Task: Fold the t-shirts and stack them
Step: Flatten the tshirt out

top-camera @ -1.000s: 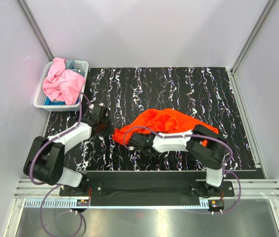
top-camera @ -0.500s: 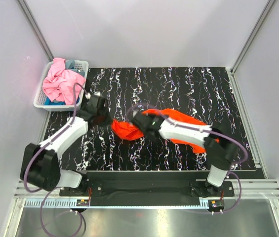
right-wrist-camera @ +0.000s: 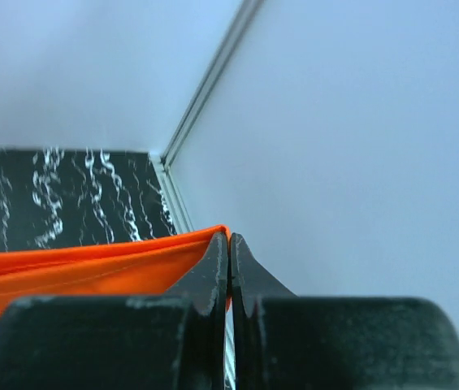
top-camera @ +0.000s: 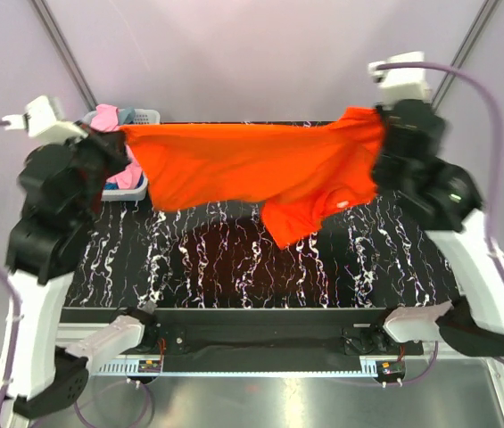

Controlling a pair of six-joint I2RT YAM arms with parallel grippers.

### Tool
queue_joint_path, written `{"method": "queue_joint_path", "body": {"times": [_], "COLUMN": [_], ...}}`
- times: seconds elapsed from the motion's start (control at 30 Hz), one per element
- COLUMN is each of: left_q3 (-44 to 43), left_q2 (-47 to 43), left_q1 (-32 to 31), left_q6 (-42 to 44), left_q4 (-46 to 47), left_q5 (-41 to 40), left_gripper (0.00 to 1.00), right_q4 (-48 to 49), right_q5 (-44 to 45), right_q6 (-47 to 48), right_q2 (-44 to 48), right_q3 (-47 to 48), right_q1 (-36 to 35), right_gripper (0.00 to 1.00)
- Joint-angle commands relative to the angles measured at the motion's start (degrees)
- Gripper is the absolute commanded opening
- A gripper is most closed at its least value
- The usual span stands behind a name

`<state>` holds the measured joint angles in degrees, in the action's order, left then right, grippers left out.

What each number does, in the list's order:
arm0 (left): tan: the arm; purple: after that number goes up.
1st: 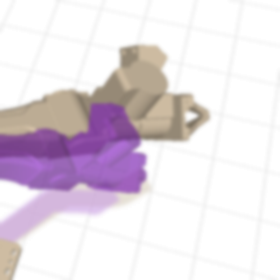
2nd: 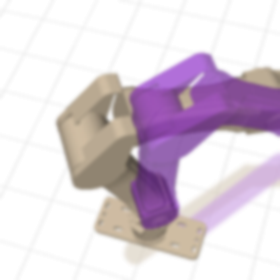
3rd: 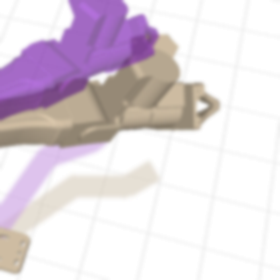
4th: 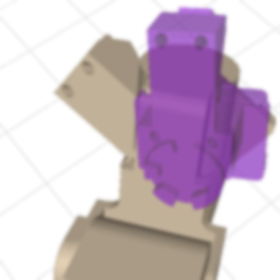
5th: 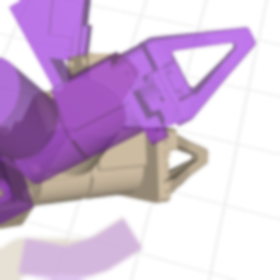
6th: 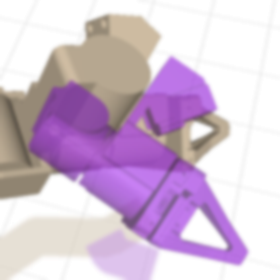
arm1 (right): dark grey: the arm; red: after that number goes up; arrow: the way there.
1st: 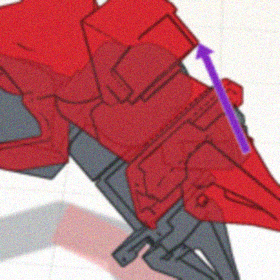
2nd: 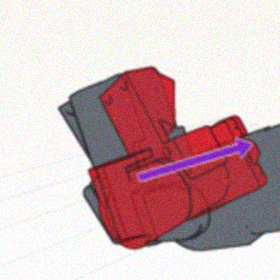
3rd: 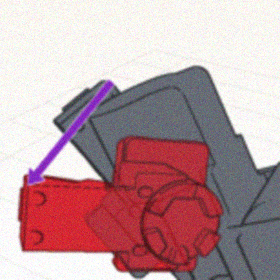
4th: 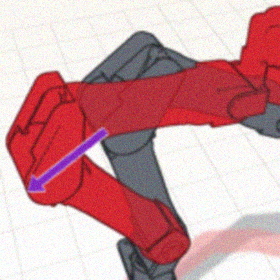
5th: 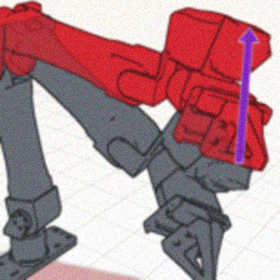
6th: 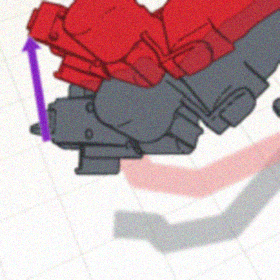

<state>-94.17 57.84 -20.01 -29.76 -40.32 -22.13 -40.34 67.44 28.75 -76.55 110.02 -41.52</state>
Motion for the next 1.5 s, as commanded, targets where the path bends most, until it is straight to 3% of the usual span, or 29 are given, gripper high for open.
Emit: {"method": "queue_joint_path", "body": {"times": [0.0, 0.13, 0.2, 0.27, 0.47, 0.5, 0.63, 0.87, 1.03, 1.2, 1.37, 1.47], "left_q3": [-1.6, -2.5, -2.4, -1.5, 4.7, 5.2, 7.1, 8.0, 5.2, -0.6, -7.9, -13.8], "left_q2": [-4.1, -8.4, -10.3, -11.3, -9.8, -9.1, -5.6, 2.1, 7.2, 14.7, 21.1, 22.0], "left_q1": [0.2, 0.2, 0.2, 0.2, 0.2, 0.1, 0.2, 0.2, 0.2, 0.6, 0.7, 0.7], "left_q6": [3.1, 2.5, 1.8, 1.5, 2.2, 2.5, 5.9, 10.7, 12.0, 13.1, 12.2, 10.8], "left_q4": [-5.0, -4.0, -2.7, -1.5, 2.5, 2.2, 1.6, 3.4, 6.2, 8.8, 9.6, 8.9], "left_q5": [-2.7, 4.0, 8.8, 11.2, 15.1, 13.6, 9.0, 5.1, 2.0, -1.5, -1.6, -1.1], "left_gripper": [0.00, 0.00, 0.00, 0.00, 0.00, 0.00, 0.00, 0.00, 0.00, 0.00, 0.00, 0.00], "right_q4": [-1.4, -1.8, -6.5, -16.8, -12.0, -11.5, -16.7, -14.9, -14.2, -17.4, -21.4, -18.9], "right_q5": [6.8, 7.5, 2.9, -10.0, -38.3, -38.9, -40.3, -47.7, -54.4, -72.2, -68.6, -64.8], "right_q6": [1.7, 0.4, -4.1, -11.4, -11.0, -11.1, -17.3, -19.3, -23.0, -28.0, -31.7, -32.1], "right_q2": [6.1, 13.7, 16.9, 18.2, 24.1, 23.4, 14.9, 6.2, -1.7, -15.3, -26.7, -25.2], "right_q3": [5.3, 6.4, 8.9, 11.7, -1.1, -2.3, 0.8, -0.9, 2.6, 17.4, 38.4, 41.2], "right_q1": [-0.1, -0.1, -0.1, -0.1, -0.1, -0.1, -0.1, 1.7, 15.2, 28.8, 34.1, 34.8], "right_gripper": [0.00, 0.00, 0.00, 0.00, 0.00, 0.00, 0.00, 0.00, 0.00, 0.00, 0.00, 0.00]}}
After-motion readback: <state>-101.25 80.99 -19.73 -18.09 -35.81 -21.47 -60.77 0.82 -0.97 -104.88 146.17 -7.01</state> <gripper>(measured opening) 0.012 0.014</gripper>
